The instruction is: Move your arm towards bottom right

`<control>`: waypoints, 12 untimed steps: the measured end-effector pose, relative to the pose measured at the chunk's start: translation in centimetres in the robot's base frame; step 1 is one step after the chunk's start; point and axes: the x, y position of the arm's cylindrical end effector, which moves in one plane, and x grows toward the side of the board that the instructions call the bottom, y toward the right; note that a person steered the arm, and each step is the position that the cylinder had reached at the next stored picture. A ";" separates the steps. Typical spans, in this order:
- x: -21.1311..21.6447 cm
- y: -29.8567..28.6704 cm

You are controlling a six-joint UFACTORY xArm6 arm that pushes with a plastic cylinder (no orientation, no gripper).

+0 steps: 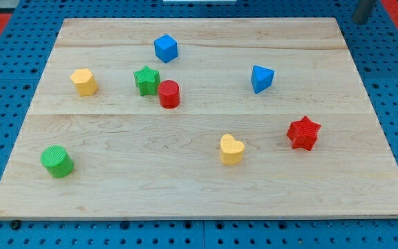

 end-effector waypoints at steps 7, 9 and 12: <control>27.0 -2.9; 29.0 -2.9; 32.9 -4.4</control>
